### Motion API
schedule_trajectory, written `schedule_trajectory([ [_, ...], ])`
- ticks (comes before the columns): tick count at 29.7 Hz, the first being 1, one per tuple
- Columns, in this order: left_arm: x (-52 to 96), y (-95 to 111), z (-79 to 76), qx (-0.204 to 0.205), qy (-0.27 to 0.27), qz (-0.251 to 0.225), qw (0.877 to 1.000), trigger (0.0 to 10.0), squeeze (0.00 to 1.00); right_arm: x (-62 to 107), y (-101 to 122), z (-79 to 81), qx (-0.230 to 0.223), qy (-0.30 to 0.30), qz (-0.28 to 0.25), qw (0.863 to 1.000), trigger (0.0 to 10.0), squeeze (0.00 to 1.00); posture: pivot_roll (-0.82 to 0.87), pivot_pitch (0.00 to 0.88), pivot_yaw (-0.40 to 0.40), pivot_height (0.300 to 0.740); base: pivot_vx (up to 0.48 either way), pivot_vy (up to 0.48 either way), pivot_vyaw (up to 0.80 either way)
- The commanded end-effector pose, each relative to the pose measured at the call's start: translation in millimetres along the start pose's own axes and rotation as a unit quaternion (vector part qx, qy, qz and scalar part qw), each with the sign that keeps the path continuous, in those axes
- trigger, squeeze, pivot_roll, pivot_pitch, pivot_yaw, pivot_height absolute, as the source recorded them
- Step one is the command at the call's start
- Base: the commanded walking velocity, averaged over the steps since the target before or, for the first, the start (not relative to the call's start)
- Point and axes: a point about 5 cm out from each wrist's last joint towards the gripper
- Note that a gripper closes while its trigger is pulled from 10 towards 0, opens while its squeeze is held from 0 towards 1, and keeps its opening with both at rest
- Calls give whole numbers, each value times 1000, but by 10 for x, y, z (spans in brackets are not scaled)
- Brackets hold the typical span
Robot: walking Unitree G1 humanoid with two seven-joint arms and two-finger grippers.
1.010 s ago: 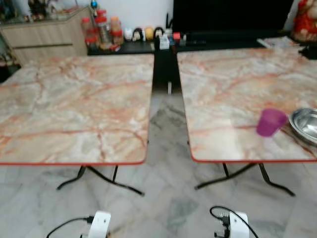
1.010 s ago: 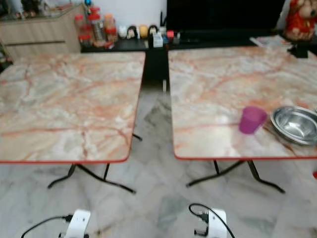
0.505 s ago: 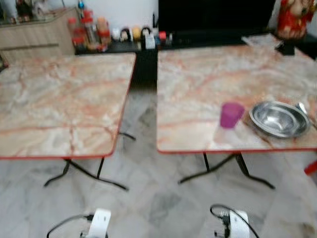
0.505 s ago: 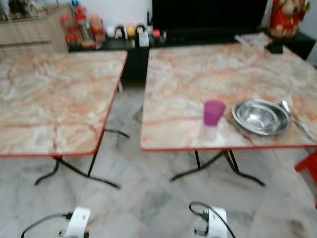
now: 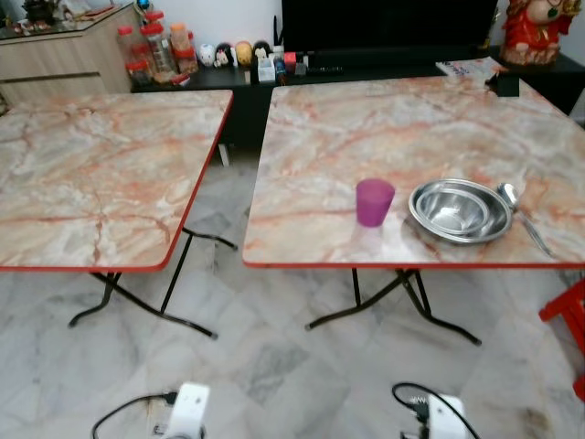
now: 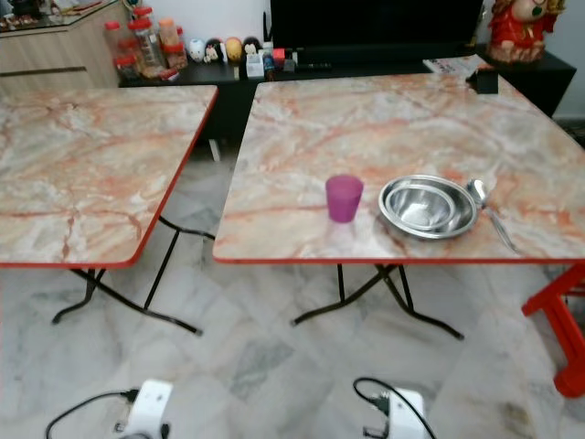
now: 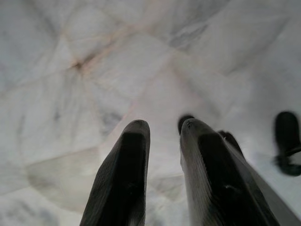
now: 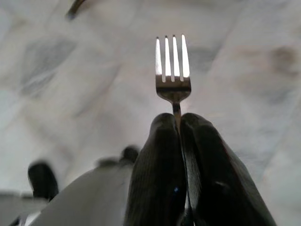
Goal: Setting the table
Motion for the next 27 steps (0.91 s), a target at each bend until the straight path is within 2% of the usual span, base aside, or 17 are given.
schedule_trajectory([
  [1, 8, -60, 128, -3, 14, 11, 1000, 10000, 0, -4, 36, 115, -8, 14, -9, 1000, 10000, 0, -84, 0, 41, 740, 0, -311, 0],
  [24, 6, -44, 127, 4, 13, 7, 1000, 10000, 0, -6, 35, 99, -10, 9, -6, 1000, 10000, 0, -84, 0, 44, 740, 0, -308, 0],
  [27, 6, -42, 128, 9, 13, 6, 1000, 10000, 0, -7, 39, 98, -11, 9, -7, 1000, 10000, 0, -84, 0, 43, 740, 0, -87, 0],
])
Point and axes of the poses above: a point about 5 cm out from each wrist's last joint towards the gripper, its own x axis pointing back from the gripper into the wrist, its own y axis along the axis of the wrist's last joint, z = x × y, and after that the axes turned 2 degrees about -x, right-handed
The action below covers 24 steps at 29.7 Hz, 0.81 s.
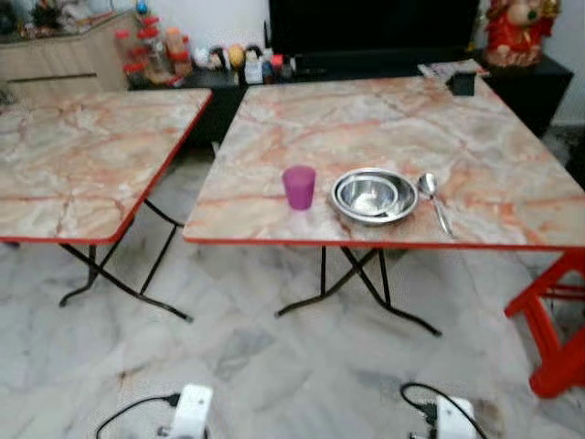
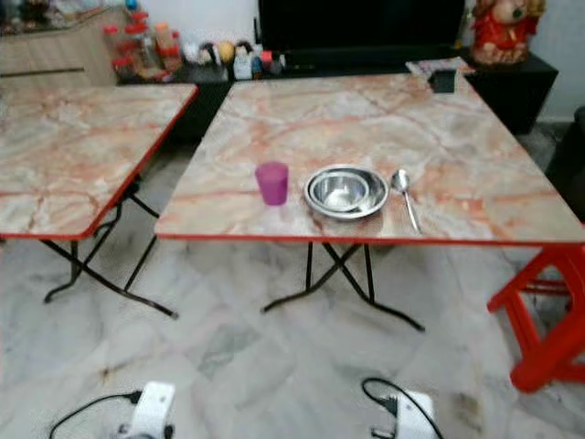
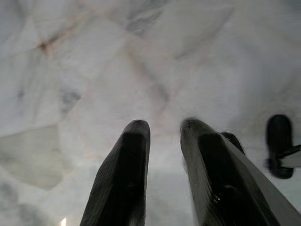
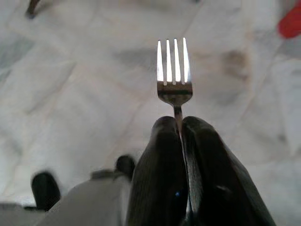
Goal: Setting the table
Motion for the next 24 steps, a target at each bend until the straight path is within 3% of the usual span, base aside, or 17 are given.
schedule_trajectory([
  [1, 8, -53, 111, 3, 14, 7, 1000, 10000, 0, -1, 13, 116, -5, 13, -3, 1000, 10000, 0, -84, 0, 43, 740, 0, 0, 0],
  [12, 6, -37, 94, 17, 4, 2, 1000, 10000, 0, -3, 22, 105, -14, 8, -5, 1000, 10000, 0, -83, 0, 45, 740, 0, 0, 0],
  [24, 8, -46, 107, 13, 5, 4, 1000, 10000, 0, -3, 21, 132, 0, 10, -3, 1000, 10000, 0, -81, 0, 44, 740, 351, 0, -171],
])
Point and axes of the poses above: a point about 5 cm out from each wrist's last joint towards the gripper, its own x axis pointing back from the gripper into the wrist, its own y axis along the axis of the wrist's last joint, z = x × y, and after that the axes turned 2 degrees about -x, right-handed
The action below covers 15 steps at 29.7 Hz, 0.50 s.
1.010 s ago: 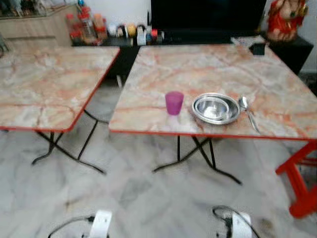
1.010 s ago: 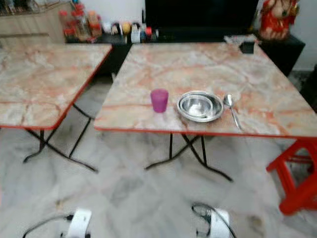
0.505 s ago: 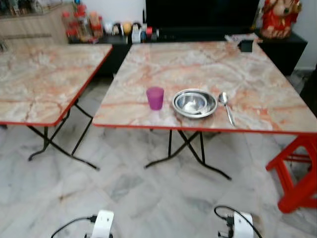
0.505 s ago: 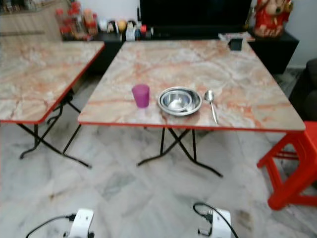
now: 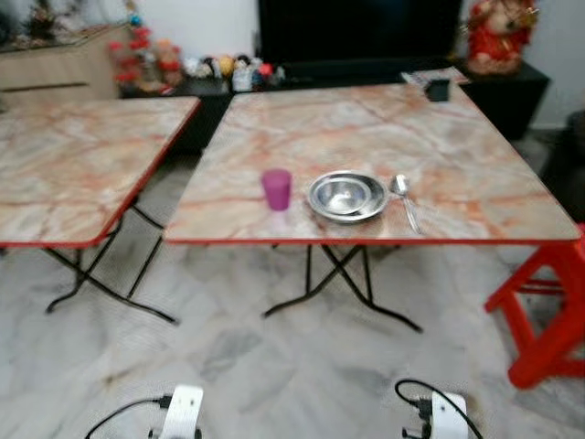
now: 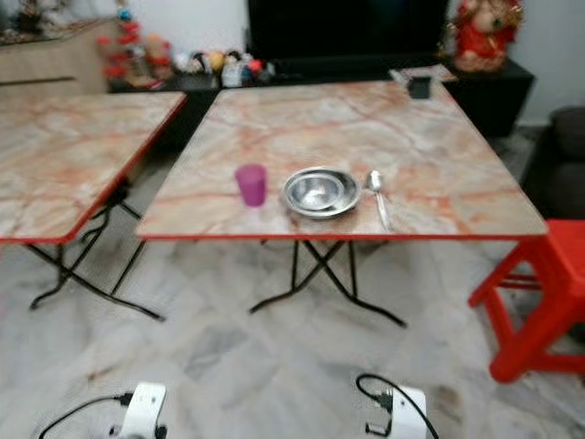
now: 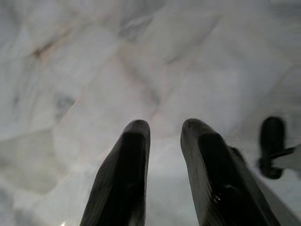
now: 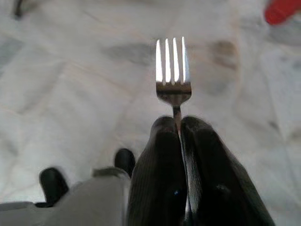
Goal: Setting the table
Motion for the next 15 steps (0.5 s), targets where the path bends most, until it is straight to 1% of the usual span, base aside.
schedule_trajectory([
  [1, 8, -49, 94, -4, 10, 10, 1000, 10000, 0, -12, 76, 108, 2, 13, -11, 1000, 10000, 0, -81, 0, 43, 740, 398, 0, 0],
  [15, 4, -25, 89, -5, 9, 8, 1000, 10000, 0, -14, 80, 116, 2, 15, -9, 1000, 10000, 0, -81, 0, 44, 740, 406, 0, 0],
])
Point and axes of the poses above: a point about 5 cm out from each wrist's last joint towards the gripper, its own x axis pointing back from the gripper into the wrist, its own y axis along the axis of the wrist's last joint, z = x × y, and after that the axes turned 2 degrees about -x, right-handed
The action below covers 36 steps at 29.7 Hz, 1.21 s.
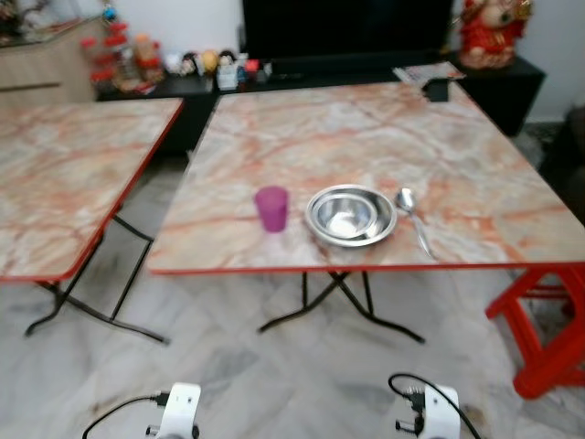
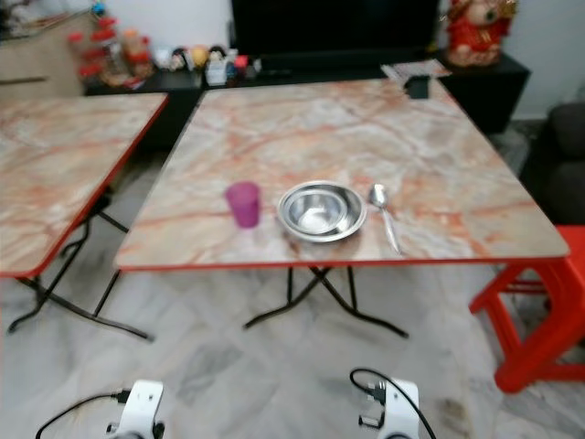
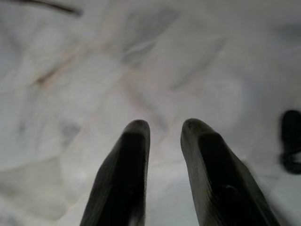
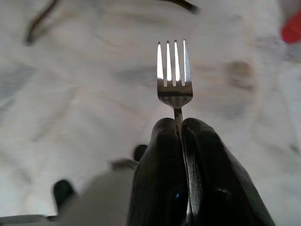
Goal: Setting the table
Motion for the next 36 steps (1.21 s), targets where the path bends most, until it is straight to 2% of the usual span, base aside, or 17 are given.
schedule_trajectory([
  [1, 6, -38, 62, -4, 7, 8, 1000, 10000, 0, -15, 81, 62, 1, 8, -10, 1000, 10000, 0, -81, 0, 44, 740, 412, 0, 0],
  [5, 5, -34, 55, -5, 7, 8, 1000, 10000, 0, -13, 70, 65, 1, 8, -8, 1000, 10000, 0, -80, 0, 43, 740, 404, 0, 0],
  [11, 8, -48, 54, 5, 4, 7, 1000, 10000, 0, -10, 57, 83, 4, 12, -6, 1000, 10000, 0, -77, 0, 42, 740, 0, 0, 0],
  [23, 7, -42, 74, -17, 7, 8, 1000, 10000, 0, -10, 73, 103, -7, 15, -13, 1000, 10000, 0, -80, 0, 47, 740, 0, 0, 0],
  [36, 8, -48, 72, -16, 8, 10, 1000, 10000, 0, -10, 68, 98, -2, 15, -11, 1000, 10000, 0, -79, 0, 48, 740, 0, 0, 0],
])
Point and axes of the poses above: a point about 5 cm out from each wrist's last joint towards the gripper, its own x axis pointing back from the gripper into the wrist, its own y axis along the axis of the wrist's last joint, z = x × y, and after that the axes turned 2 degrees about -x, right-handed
